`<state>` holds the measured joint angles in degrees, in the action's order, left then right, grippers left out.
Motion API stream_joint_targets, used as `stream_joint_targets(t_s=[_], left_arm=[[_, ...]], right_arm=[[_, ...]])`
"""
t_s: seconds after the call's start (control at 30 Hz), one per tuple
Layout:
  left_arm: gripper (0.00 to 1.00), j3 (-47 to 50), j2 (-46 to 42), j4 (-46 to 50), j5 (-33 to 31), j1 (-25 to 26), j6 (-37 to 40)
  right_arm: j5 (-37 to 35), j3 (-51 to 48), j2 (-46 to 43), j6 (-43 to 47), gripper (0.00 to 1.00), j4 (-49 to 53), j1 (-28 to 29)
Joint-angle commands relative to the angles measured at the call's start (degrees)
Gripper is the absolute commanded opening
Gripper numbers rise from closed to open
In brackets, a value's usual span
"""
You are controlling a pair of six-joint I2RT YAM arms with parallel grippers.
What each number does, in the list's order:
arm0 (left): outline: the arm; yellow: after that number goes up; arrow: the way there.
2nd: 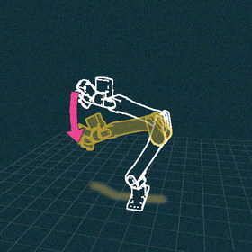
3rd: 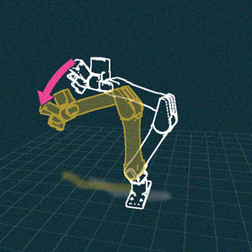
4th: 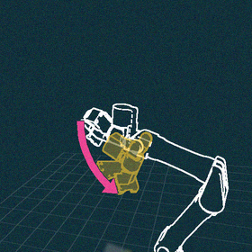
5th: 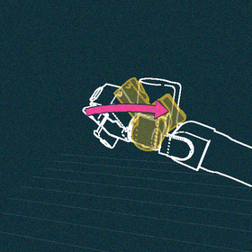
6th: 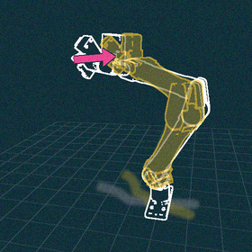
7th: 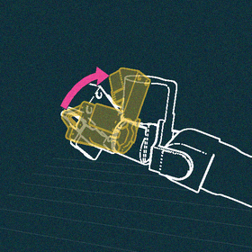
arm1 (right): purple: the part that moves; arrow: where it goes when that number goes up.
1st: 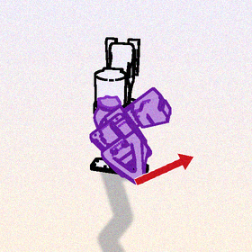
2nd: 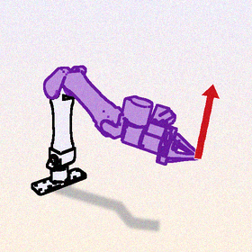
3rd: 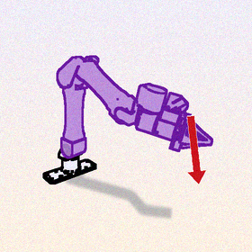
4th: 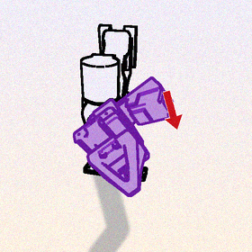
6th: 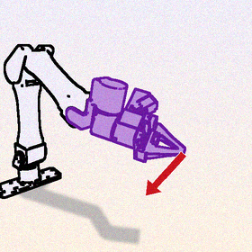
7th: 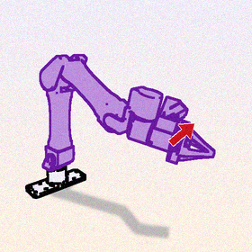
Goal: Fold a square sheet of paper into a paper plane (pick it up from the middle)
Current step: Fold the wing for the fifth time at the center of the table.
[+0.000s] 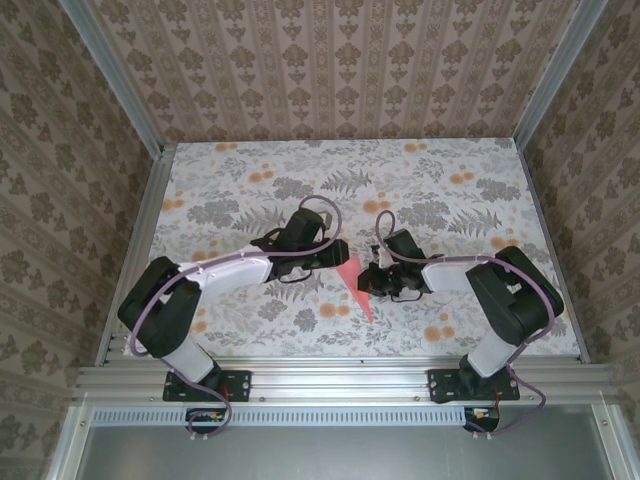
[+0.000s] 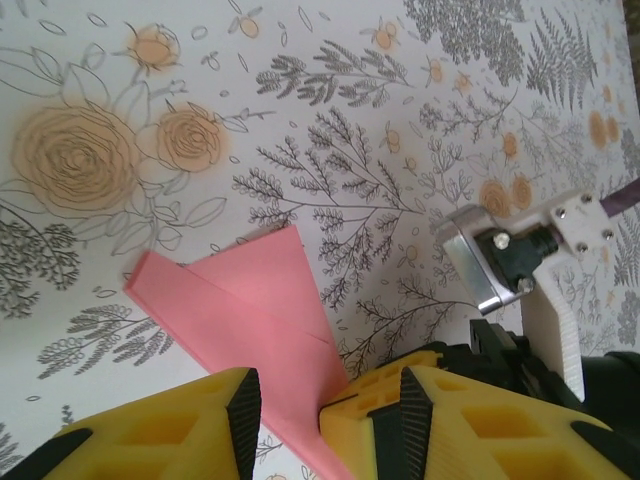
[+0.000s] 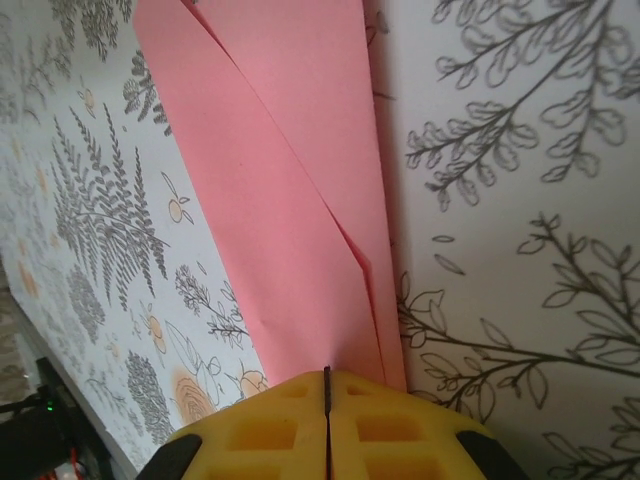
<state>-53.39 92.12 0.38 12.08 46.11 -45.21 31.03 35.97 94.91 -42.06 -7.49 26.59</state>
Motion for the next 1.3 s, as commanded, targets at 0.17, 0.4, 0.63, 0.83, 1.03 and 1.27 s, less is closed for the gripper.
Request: stream_joint_targets(t_s=[0.17,0.4,0.63,0.83,1.03,1.27], left_arm=[[0.43,-3.08,5.1,-0.38,1.81,0.39,0.86],[0.42,-5.73,9.29,-1.59,4.92,0.65,1.19],[0.41,-8.21,14.84,-1.79,5.8,0.65,0.08],[0.4,-6.18,17.84,-2.92,4.83,0.39,-2.29],[0.39,-3.32,19.15,-3.4,4.25,0.39,-4.19],[0.39,-3.21,19.11,-1.01,3.44,0.38,-3.92]], right_arm=[[4.71,-4.16,5.46,-6.87,0.09,-12.29,-3.24],[4.04,-5.09,6.19,-6.47,0.09,-11.47,-3.39],[1.23,-4.64,4.11,-3.19,0.09,-5.96,-3.39],[0.6,-4.26,3.57,-2.3,0.09,-3.94,-3.36],[0.79,-4.14,3.02,-2.5,0.1,-3.58,-3.34],[1.23,-2.55,-0.2,-2.37,0.13,-0.96,-3.19]])
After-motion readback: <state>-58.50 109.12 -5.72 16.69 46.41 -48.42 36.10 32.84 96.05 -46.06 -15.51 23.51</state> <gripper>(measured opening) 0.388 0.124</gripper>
